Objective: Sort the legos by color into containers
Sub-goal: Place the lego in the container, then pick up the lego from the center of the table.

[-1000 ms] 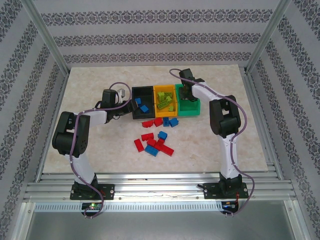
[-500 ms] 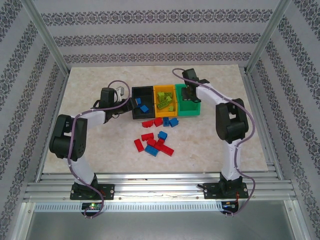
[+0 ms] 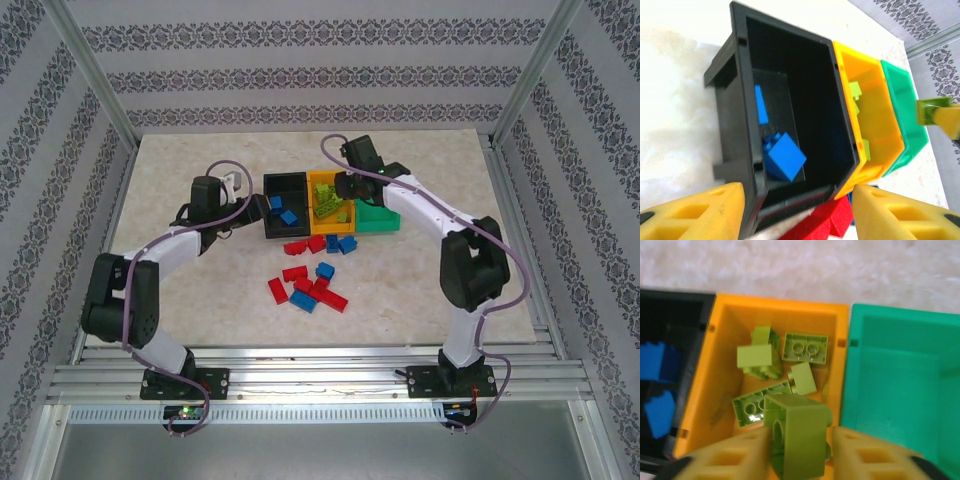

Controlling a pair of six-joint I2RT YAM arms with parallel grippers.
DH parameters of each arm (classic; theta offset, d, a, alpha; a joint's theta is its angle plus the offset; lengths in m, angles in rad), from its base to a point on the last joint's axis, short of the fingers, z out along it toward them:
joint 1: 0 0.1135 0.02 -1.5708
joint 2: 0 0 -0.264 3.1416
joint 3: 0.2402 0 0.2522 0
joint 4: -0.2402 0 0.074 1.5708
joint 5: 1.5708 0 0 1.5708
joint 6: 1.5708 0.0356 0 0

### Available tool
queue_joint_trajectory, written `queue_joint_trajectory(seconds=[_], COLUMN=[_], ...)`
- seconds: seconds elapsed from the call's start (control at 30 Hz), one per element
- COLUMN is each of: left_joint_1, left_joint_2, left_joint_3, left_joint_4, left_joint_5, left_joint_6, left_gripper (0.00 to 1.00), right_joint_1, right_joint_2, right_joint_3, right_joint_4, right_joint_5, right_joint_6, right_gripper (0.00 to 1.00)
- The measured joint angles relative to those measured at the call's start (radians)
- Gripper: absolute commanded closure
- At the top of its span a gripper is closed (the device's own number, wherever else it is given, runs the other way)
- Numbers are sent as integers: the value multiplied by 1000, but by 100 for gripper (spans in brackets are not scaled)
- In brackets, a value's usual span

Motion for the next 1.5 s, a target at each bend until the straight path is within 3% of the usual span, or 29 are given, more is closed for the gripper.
queue_joint_trajectory(seconds=[0.17,0.43,0.73,0.93,1.1,1.23,1.4,1.5], left_joint_1=[-3,-29,-103,-179,-188,-188,-188,-188], left_joint_2=[-143,-320,-372,-372,-373,-383,-393,-391], left_joint_3=[-91,-232,-305,-306,-327,-337,-337,-337], left_joint_4=[-91,-233,-285,-307,-308,-308,-308,-308], left_joint_5=[4,24,36,26,13,2,-2,-2], left_joint_6=[24,44,10,3,-24,-35,-42,-46], left_gripper=[38,37,37,37,37,37,37,37], right_joint_1=[2,14,51,51,45,38,32,32], right_joint_2=[12,-131,-227,-189,-110,-64,-54,-56], right_joint_3=[-26,-211,-457,-474,-453,-441,-437,-436], right_joint_4=[9,50,79,105,118,128,141,145], right_joint_5=[-26,-119,-130,-132,-153,-161,-168,-172], right_joint_6=[-3,-2,2,1,0,-3,-8,-14], right_gripper=[53,53,44,39,38,41,60,62])
